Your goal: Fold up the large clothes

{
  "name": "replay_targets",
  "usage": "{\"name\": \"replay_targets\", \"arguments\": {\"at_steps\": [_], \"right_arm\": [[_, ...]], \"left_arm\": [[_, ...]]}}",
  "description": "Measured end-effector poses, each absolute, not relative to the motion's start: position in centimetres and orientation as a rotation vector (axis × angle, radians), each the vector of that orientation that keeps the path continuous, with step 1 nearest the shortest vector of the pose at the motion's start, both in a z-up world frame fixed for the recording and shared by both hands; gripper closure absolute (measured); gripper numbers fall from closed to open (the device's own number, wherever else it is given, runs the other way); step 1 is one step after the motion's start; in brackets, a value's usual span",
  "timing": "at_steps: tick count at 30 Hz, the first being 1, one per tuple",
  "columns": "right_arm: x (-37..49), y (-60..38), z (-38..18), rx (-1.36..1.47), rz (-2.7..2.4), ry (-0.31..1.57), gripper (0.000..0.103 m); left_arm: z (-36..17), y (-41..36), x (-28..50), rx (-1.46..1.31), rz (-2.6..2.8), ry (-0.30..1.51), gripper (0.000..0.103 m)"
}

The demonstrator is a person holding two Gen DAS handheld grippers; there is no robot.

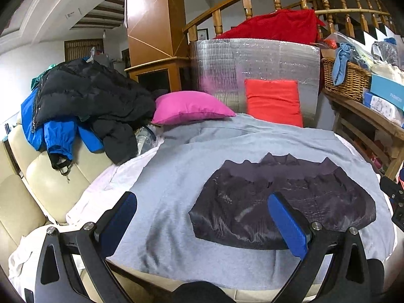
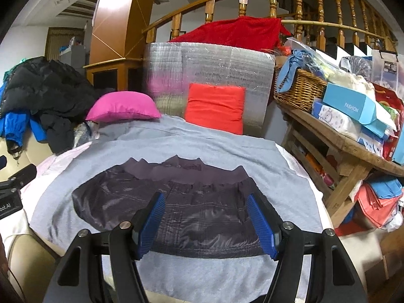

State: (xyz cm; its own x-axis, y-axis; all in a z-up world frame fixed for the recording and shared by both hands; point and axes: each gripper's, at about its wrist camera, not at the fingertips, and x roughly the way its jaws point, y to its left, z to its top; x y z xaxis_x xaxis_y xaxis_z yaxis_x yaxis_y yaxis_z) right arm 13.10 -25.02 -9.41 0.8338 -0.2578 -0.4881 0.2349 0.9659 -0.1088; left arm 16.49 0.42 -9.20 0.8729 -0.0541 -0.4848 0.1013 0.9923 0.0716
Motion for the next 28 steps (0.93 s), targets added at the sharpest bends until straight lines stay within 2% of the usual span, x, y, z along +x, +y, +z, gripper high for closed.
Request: {"name": "replay_targets", "arguments": {"at_steps": [6, 21, 28], "right_arm": [[13.9, -25.6, -10.1, -0.033, -0.255, 0.540, 0.032], [9.6, -25.3, -8.5, -0.038, -0.251, 0.495, 0.032], [12.6, -26.4, -8.3, -0.025, -0.214, 0.520, 0.032]], "left_arm": [[-9.2, 0.3, 16.8, 0.077, -0.072, 0.512, 0.000], [-7.1, -0.3, 12.6, 0.093, -0.124, 0.450, 0.000], [-7.6, 0.1, 16.5, 0.062, -0.150, 0.409, 0.000]]}}
